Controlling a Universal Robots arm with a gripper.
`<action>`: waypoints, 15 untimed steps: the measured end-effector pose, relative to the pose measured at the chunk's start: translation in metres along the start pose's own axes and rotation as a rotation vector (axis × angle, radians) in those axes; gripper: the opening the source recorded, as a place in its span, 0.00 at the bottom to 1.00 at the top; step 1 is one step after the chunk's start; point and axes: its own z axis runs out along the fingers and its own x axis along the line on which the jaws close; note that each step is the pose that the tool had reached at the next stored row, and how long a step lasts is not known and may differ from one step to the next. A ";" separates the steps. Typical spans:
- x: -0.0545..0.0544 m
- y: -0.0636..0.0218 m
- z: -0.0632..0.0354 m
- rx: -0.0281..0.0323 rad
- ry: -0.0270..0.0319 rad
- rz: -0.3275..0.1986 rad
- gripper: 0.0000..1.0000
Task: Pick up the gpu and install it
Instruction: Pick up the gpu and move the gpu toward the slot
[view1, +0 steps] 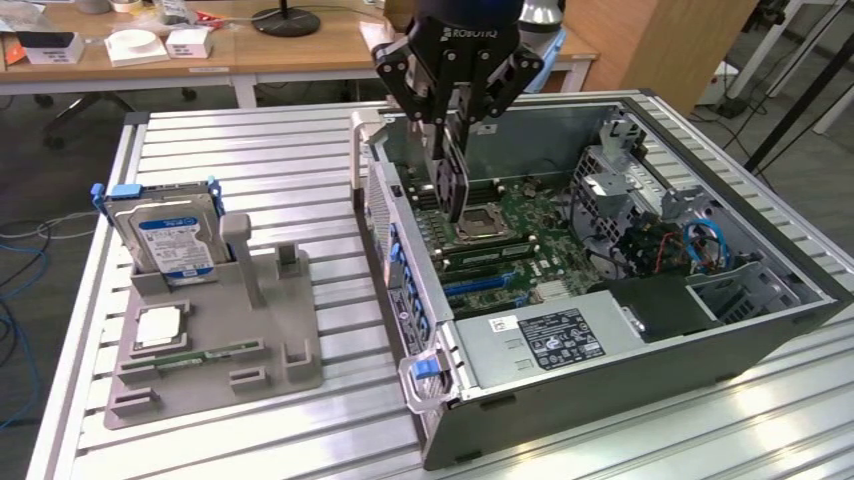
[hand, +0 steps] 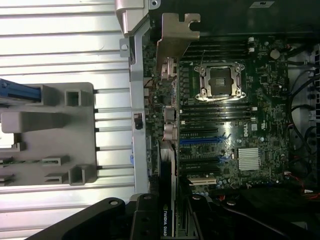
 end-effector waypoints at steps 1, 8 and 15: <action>0.000 0.0000 0.0000 -0.0001 0.0000 0.000 0.26; -0.002 0.0002 0.0001 0.0000 0.0000 0.000 0.26; -0.005 0.0003 0.0001 0.0000 0.0000 0.000 0.26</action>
